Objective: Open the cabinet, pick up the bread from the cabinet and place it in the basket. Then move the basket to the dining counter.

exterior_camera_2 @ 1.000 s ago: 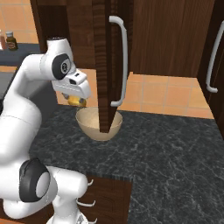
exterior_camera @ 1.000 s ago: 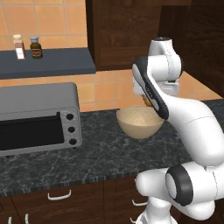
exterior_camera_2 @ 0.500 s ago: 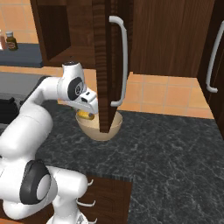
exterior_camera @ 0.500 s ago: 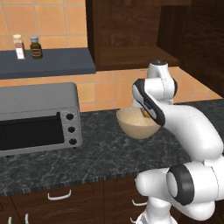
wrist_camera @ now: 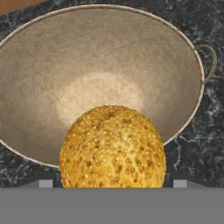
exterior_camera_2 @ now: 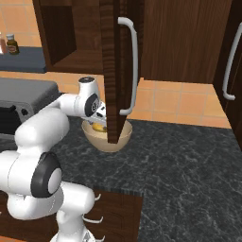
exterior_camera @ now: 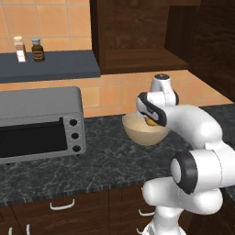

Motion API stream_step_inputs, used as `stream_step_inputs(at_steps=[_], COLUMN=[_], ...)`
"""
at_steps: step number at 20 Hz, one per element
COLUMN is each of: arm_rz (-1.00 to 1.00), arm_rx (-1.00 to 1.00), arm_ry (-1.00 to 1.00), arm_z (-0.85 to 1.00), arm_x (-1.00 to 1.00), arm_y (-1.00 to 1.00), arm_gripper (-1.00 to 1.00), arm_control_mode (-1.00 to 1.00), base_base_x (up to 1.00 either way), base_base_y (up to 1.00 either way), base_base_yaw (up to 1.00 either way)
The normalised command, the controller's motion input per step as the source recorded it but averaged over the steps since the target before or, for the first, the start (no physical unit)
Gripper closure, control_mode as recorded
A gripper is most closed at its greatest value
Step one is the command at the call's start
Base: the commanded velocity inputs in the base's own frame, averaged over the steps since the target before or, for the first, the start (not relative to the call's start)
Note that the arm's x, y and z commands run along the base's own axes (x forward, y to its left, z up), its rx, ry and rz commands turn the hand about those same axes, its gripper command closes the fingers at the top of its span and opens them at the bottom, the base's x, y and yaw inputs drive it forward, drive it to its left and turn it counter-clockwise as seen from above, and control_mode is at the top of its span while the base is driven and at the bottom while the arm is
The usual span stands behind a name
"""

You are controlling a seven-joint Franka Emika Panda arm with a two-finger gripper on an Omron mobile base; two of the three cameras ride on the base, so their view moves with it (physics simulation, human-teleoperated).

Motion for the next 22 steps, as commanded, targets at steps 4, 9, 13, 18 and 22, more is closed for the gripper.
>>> stream_step_inputs(at_steps=[4,9,13,18,22], arm_rz=[0.0,0.0,0.0,0.0,0.0], arm_rx=[0.02,0.0,0.0,0.0,0.0], arm_ry=[0.08,0.02,0.0,0.0,0.0], arm_z=[-0.53,-0.35,-0.34,-0.36,-0.03], arm_x=[0.42,0.34,0.12,0.02,0.03], arm_y=[-0.05,-0.01,0.0,0.0,0.0], arm_gripper=[1.0,1.0,1.0,1.0,1.0], arm_control_mode=[-1.0,-1.0,-1.0,-1.0,-1.0], base_base_x=[0.0,0.0,0.0,0.0,0.0], base_base_y=[0.0,0.0,0.0,0.0,0.0], base_base_yaw=[0.0,0.0,0.0,0.0,0.0])
